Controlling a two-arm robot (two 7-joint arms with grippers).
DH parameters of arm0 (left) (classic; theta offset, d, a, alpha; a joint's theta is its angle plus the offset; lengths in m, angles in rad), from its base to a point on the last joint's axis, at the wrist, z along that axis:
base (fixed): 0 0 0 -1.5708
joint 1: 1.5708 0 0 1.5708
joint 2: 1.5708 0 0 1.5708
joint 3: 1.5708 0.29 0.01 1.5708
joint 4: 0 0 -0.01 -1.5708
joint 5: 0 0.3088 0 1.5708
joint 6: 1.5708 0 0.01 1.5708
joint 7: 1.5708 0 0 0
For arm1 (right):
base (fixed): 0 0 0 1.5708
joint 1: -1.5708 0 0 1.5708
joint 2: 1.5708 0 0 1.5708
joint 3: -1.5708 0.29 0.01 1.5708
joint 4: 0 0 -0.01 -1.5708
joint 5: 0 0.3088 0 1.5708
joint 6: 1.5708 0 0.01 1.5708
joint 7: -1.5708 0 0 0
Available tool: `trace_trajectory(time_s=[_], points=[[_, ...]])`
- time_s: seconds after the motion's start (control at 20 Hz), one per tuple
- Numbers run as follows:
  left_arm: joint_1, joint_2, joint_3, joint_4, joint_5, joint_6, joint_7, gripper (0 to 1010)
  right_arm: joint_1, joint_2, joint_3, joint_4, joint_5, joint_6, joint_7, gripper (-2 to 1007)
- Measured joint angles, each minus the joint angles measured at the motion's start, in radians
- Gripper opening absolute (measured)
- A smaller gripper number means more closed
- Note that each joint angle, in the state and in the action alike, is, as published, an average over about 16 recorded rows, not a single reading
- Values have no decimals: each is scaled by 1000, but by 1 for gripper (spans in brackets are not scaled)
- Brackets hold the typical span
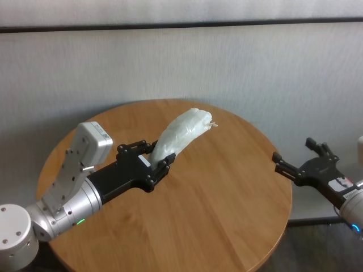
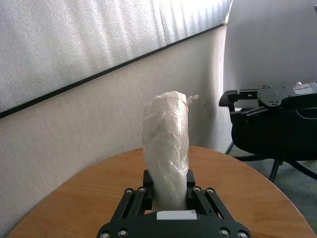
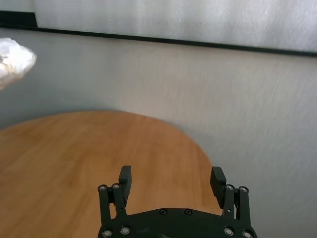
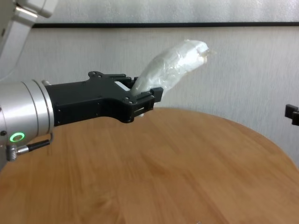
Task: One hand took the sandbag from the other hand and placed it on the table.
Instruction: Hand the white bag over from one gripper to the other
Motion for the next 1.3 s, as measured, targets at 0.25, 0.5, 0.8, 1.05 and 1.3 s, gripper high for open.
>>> trace_trajectory(time_s=[0.25, 0.5, 0.8, 1.05, 1.3], points=[[0, 0, 0, 0, 0, 0, 0, 385, -8, -14, 31, -26, 104, 84, 59, 1001], [0, 0, 0, 0, 0, 0, 0, 385, -7, -29, 54, -38, 191, 156, 110, 1001], [0, 0, 0, 0, 0, 0, 0, 385, 2, -43, 65, -38, 252, 208, 143, 1001], [0, 0, 0, 0, 0, 0, 0, 385, 5, -45, 59, -47, 269, 205, 161, 1001], [0, 0, 0, 0, 0, 0, 0, 385, 4, -47, 51, -70, 289, 189, 180, 1001]])
